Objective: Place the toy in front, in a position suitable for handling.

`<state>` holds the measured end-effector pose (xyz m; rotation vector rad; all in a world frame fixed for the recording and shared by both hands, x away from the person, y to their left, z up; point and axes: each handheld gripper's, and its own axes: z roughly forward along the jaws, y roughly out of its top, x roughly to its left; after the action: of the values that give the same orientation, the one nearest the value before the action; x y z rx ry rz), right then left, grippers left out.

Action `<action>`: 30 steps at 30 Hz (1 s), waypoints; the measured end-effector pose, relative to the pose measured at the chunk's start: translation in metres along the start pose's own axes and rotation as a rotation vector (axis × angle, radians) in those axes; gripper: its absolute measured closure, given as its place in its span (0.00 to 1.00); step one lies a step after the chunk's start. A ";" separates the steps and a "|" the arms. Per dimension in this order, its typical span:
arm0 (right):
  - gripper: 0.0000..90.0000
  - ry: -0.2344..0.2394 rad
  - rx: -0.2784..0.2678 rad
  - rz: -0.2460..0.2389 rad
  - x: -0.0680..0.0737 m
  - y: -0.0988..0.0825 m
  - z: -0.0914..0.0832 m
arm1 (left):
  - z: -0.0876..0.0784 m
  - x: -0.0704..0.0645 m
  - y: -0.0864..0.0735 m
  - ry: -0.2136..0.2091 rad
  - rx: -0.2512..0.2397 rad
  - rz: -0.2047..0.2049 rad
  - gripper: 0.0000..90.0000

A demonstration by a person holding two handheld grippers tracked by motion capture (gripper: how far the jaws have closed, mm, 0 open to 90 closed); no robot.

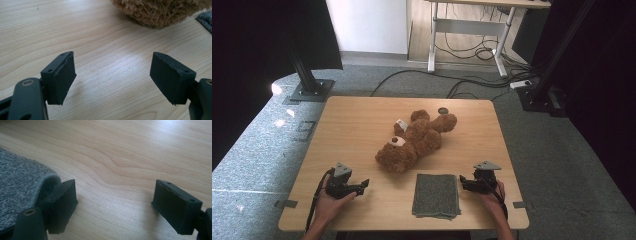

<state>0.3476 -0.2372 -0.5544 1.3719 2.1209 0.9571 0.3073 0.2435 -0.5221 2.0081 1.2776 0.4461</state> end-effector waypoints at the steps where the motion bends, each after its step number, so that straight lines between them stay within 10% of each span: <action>1: 0.21 0.000 0.000 0.000 0.000 0.000 0.000 | 0.000 0.000 0.000 0.000 0.000 0.000 0.23; 30: 0.29 0.065 -0.092 0.035 0.006 0.012 -0.010 | -0.001 -0.014 0.011 -0.048 -0.015 -0.001 0.22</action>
<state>0.3456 -0.2317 -0.5393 1.3543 2.0775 1.1131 0.3074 0.2288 -0.5127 1.9940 1.2419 0.4031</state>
